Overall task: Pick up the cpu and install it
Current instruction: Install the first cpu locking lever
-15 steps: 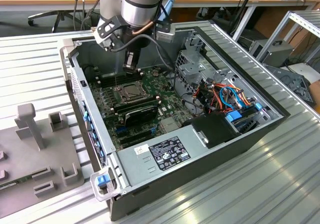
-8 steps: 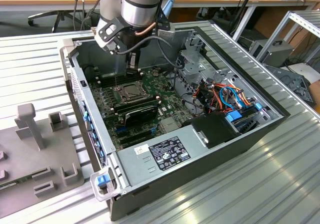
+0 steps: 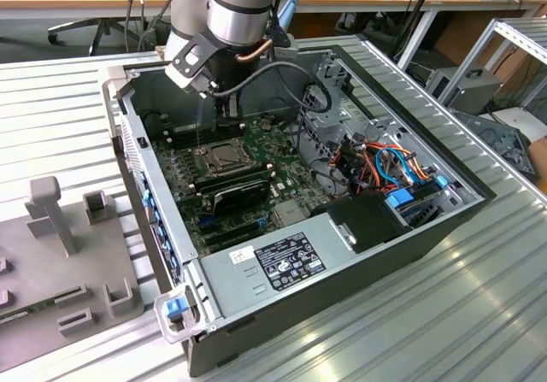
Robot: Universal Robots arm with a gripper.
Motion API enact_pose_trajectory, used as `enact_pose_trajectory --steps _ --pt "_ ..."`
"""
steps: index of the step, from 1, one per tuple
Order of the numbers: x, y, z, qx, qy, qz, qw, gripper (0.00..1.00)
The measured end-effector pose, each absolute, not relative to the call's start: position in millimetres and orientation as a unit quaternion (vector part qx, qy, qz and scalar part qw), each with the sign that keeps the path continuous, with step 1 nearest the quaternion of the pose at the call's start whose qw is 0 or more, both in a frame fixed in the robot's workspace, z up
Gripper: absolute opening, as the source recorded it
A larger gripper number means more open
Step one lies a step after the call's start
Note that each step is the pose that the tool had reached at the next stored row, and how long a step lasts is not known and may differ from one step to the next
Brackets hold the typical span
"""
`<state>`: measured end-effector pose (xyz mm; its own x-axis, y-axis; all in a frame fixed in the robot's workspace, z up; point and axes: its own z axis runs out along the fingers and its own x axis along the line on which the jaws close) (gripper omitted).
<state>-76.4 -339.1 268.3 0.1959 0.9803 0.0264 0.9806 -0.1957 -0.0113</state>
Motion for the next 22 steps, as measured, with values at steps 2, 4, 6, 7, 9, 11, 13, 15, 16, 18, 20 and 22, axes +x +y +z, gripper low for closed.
enact_pose_trajectory --steps 2,4,6,7,9,11,13,15,16,18,20,22 --pt "-76.5 -339.1 268.3 -0.746 -0.666 -0.006 0.013 0.11" --pt "-76.5 -339.1 268.3 -0.723 -0.691 -0.005 0.013 0.11" --pt "-76.4 -339.1 268.3 -0.709 -0.705 -0.005 0.013 0.11" --pt "-76.5 -339.1 268.3 -0.703 -0.711 -0.005 0.013 0.11" --pt "-76.5 -339.1 268.3 -0.692 -0.722 -0.005 0.013 0.11" --pt "-76.5 -339.1 268.3 -0.681 -0.733 -0.004 0.013 0.11" --pt "-76.5 -339.1 268.3 -0.664 -0.747 -0.004 0.013 0.11" --pt "-76.5 -339.1 268.3 -0.65 -0.759 -0.004 0.013 0.11" --pt "-76.5 -339.1 268.3 -0.645 -0.764 -0.003 0.013 0.11" --pt "-76.5 -339.1 268.3 -0.629 -0.778 -0.003 0.013 0.11" --pt "-76.5 -339.1 268.3 -0.612 -0.791 -0.003 0.013 0.11" --pt "-76.5 -339.1 268.3 -0.597 -0.802 -0.003 0.013 0.11"
